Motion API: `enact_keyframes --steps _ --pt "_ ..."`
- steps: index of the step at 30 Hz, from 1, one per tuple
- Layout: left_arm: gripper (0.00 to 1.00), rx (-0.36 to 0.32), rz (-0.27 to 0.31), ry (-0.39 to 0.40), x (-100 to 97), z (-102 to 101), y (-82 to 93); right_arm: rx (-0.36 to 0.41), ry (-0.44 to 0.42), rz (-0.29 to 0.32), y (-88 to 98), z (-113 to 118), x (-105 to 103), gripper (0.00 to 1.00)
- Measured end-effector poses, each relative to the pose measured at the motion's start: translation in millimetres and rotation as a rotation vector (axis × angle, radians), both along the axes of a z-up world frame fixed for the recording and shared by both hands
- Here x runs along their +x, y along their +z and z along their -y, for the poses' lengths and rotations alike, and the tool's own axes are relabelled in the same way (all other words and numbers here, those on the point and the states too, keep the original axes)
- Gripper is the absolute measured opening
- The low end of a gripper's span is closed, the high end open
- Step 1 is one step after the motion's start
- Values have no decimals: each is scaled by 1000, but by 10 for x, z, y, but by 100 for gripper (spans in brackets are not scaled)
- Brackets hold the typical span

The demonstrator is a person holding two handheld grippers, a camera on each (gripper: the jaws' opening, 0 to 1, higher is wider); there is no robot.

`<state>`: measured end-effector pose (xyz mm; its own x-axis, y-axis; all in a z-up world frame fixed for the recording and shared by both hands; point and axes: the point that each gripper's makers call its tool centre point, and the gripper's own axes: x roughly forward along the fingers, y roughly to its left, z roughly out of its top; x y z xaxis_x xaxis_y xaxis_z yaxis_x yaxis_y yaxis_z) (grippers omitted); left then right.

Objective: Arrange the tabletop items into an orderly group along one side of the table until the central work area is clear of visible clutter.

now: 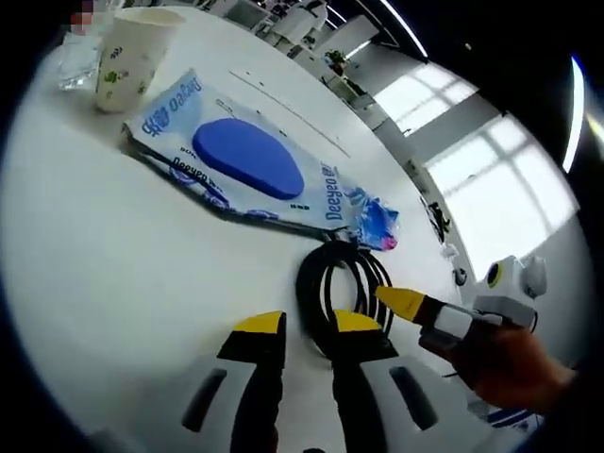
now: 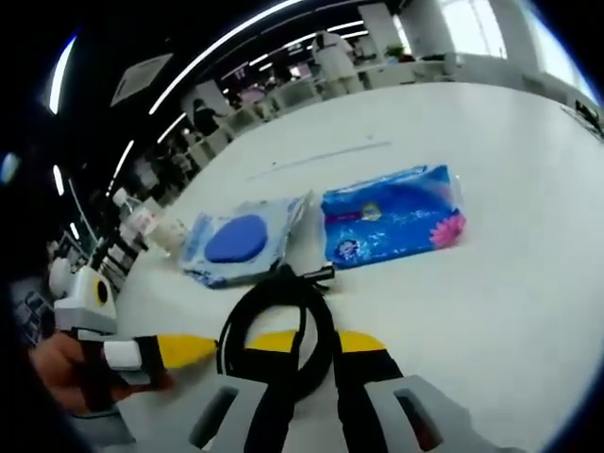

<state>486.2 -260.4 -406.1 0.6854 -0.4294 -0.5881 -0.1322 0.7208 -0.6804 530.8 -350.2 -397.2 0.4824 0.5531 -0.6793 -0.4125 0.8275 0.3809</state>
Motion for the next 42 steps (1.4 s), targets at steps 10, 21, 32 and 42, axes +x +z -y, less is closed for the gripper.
enact_keyframes --steps 10,21,32,42 --pt "0 39 -14 -34 -139 83 37 -16 23 8 -28 51 -33 2" --pt "0 40 -32 -26 -296 205 27 -15 36 0 -55 101 -74 1" --pt "0 29 -36 -8 -355 250 43 -25 66 -2 -57 83 -95 1" --pt "0 3 -17 -4 -422 291 169 10 100 -22 38 128 -100 11"
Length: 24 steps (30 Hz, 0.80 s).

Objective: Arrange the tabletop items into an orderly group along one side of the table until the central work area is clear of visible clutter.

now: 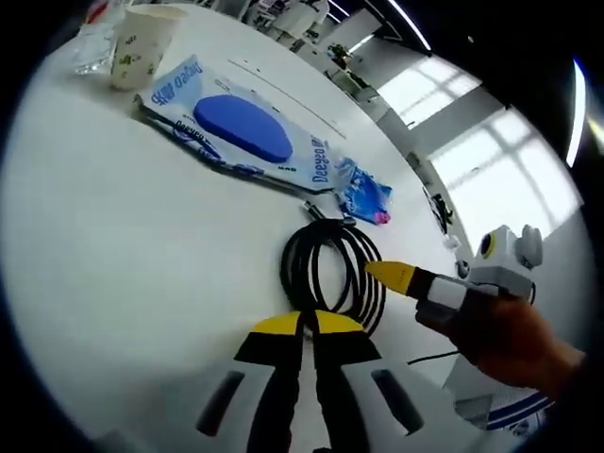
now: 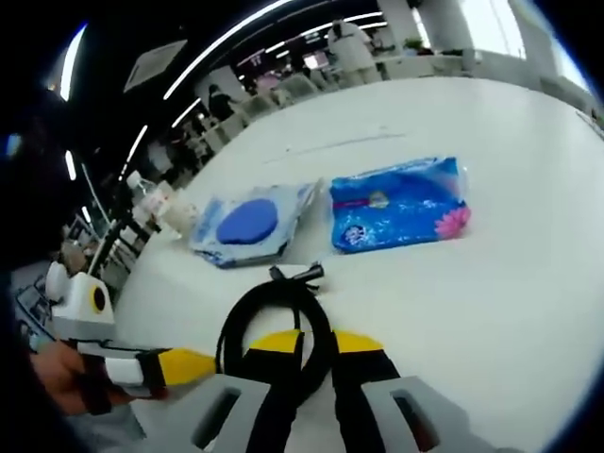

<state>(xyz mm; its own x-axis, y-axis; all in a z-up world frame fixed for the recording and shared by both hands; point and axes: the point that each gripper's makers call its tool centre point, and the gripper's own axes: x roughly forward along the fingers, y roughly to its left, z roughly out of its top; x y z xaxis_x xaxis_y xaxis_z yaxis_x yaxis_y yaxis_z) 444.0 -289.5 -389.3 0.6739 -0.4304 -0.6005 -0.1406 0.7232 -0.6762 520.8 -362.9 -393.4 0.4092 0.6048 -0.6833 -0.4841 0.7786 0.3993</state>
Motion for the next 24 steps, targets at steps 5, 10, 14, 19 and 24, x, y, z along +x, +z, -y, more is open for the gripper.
enact_keyframes --steps 5,10,14,19,24 --pt "0 30 29 -27 -14 -119 42 114 -28 -4 160 126 130 13" --pt "2 102 85 -94 -67 -286 78 94 -99 22 204 442 378 13" --pt "3 160 93 -122 -158 -516 127 41 -134 43 211 676 558 12" --pt "4 223 107 -143 -230 -813 139 3 -157 48 227 769 662 11" --pt "6 302 130 -171 -272 -1107 172 -19 -165 48 214 747 748 11"
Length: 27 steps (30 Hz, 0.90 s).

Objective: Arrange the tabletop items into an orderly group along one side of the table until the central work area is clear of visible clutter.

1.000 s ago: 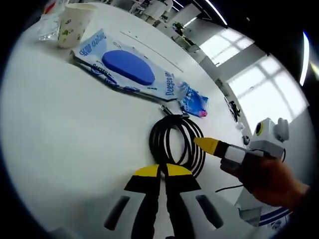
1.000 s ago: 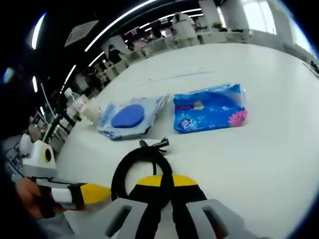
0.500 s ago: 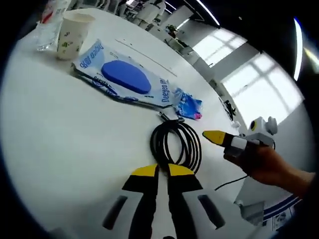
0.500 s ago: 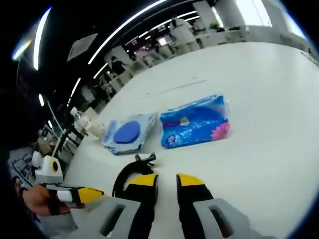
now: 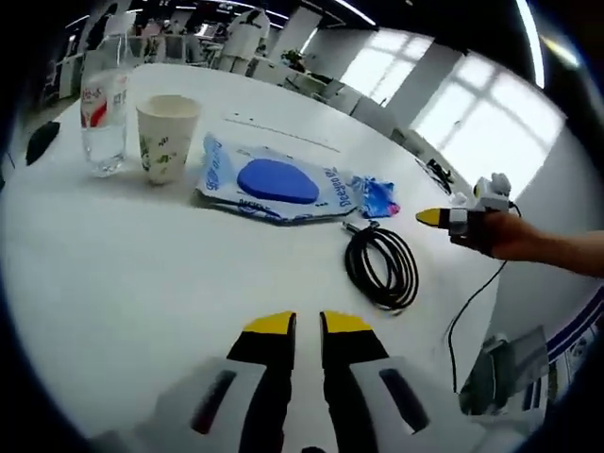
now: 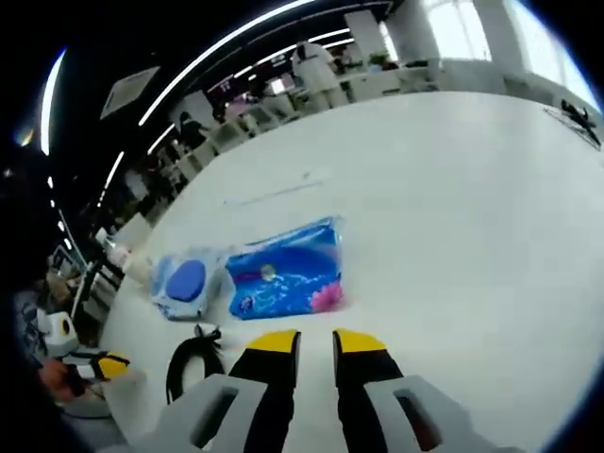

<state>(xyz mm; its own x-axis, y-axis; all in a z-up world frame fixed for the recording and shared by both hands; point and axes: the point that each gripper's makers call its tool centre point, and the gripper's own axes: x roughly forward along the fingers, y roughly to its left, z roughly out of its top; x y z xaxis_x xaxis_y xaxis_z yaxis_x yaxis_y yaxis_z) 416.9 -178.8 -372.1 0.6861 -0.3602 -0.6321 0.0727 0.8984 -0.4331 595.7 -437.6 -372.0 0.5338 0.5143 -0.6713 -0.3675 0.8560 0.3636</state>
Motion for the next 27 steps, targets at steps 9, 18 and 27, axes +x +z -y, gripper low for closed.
enact_keyframes --steps 9,18,27 --pt "15 78 23 9 -151 -536 40 -12 -61 -16 -83 -16 182 12" --pt "26 83 33 189 -496 -1180 245 -24 -87 -19 -138 -60 375 14" --pt "27 41 74 428 -784 -1737 510 -6 -93 -14 -152 -145 458 1"
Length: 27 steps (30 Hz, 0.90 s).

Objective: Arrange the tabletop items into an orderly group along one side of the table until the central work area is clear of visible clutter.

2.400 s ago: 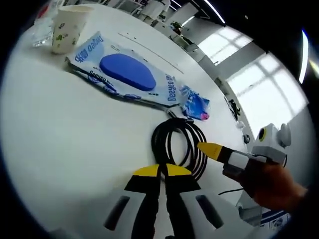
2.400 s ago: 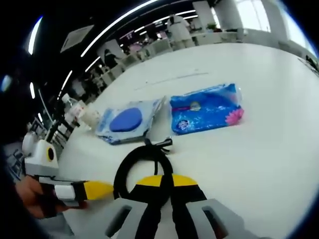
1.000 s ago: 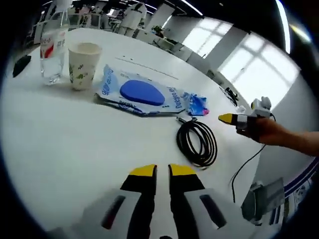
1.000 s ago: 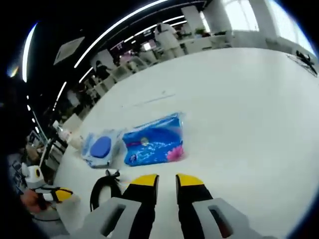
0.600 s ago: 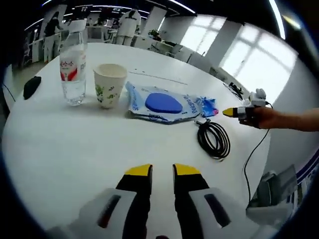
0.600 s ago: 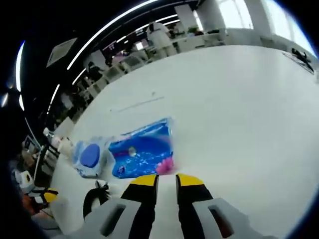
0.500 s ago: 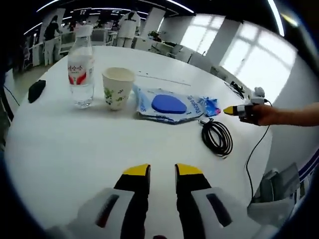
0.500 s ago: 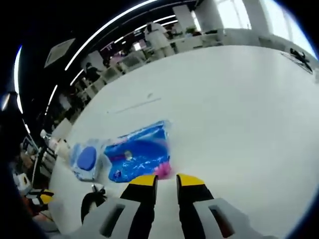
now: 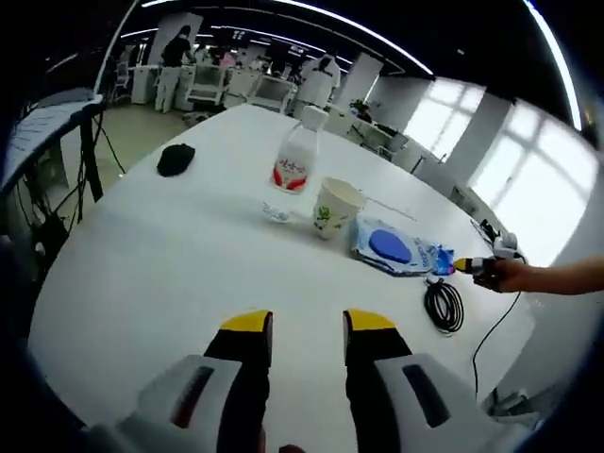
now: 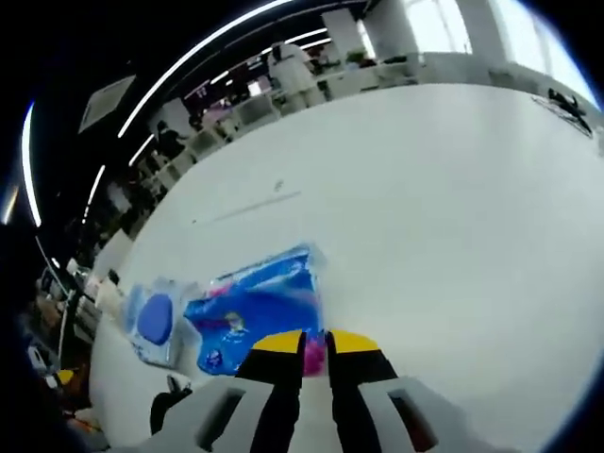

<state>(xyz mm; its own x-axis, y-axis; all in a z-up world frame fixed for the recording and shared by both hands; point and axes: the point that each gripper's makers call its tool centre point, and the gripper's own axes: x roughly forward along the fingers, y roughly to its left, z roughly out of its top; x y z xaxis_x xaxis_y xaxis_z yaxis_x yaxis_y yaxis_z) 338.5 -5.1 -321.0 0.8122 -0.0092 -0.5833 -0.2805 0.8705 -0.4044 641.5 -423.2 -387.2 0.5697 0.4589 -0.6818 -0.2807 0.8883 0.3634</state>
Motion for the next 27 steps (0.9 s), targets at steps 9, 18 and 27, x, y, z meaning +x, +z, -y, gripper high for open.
enact_keyframes --steps 9,18,27 --pt "27 -13 6 61 -36 -117 -10 -2 5 -2 -7 59 -147 0" --pt "27 -28 11 63 -37 -136 1 17 -56 -10 -21 158 -210 0" --pt "28 -28 19 62 -118 -196 20 8 -81 -3 -4 157 -216 0"
